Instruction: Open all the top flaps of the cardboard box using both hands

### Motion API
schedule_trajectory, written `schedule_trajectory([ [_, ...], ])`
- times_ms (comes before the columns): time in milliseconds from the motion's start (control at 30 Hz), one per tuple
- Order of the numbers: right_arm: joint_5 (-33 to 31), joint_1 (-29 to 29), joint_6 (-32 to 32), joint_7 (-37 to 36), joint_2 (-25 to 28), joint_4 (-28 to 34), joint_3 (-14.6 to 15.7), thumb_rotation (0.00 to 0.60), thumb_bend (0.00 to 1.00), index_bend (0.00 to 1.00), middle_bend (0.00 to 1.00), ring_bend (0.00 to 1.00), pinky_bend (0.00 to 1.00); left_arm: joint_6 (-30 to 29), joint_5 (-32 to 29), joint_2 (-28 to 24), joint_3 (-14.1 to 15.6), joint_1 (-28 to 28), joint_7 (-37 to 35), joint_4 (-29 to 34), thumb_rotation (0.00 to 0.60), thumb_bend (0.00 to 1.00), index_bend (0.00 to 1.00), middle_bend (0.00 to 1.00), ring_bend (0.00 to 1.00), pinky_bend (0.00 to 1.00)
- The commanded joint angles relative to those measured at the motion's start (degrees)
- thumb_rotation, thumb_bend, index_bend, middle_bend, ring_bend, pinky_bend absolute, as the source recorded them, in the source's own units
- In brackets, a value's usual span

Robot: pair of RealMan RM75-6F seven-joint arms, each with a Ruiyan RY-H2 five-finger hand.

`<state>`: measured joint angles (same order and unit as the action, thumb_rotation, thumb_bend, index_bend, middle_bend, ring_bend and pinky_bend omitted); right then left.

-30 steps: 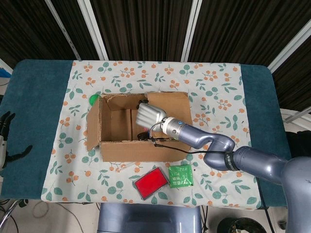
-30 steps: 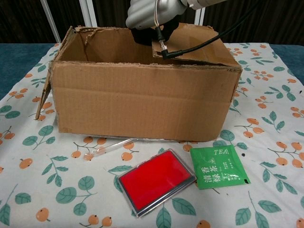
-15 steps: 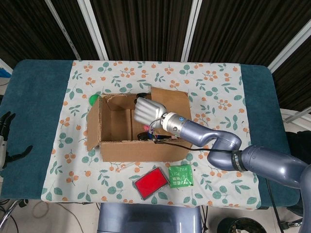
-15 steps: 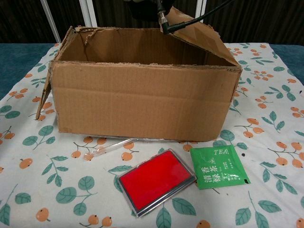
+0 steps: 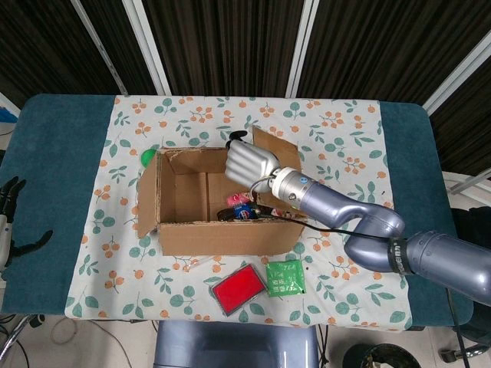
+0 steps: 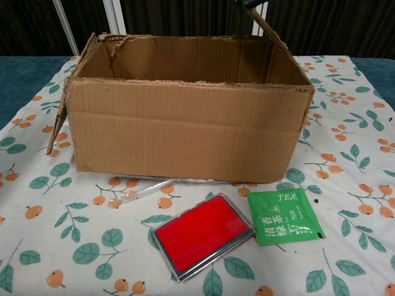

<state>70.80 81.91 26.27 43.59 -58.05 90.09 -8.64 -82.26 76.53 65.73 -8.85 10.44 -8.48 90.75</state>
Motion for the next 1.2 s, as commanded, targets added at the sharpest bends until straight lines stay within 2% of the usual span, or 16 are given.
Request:
schedule_trajectory([
  [33, -2.3, -0.3, 0.9, 2.8, 2.4, 1.4, 1.5, 0.6, 1.0, 0.71, 0.53, 0.34, 0.36, 0.0, 0.1, 0.0, 0.0, 0.0, 0.0, 0.1, 0.6, 0.18, 0.0, 0.0, 0.0, 0.0],
  [567, -14.9, -0.1, 6.4, 14.1, 9.0, 5.7, 7.3, 0.6, 1.0, 0.71, 0.53, 0.34, 0.36, 0.1, 0.4, -0.1, -0.1, -0.3, 0.0, 0.6, 0.6, 0.18, 0.0, 0.0, 0.0, 0.0],
  [1000, -18.4, -1.3, 8.9, 16.1, 11.9, 7.4, 10.6, 0.6, 1.0, 0.71, 0.51, 0.33, 0.36, 0.5, 0.4, -0.2, -0.1, -0.3, 0.1, 0.8, 0.6, 0.18, 0.0, 0.0, 0.0, 0.0],
  [1200, -18.3, -2.5, 10.3, 15.8, 12.3, 8.0, 11.3, 0.6, 0.95, 0.7, 0.49, 0.32, 0.36, 0.5, 0.3, -0.2, -0.2, -0.4, 0.1, 0.9, 0.6, 0.18, 0.0, 0.0, 0.0, 0.0],
])
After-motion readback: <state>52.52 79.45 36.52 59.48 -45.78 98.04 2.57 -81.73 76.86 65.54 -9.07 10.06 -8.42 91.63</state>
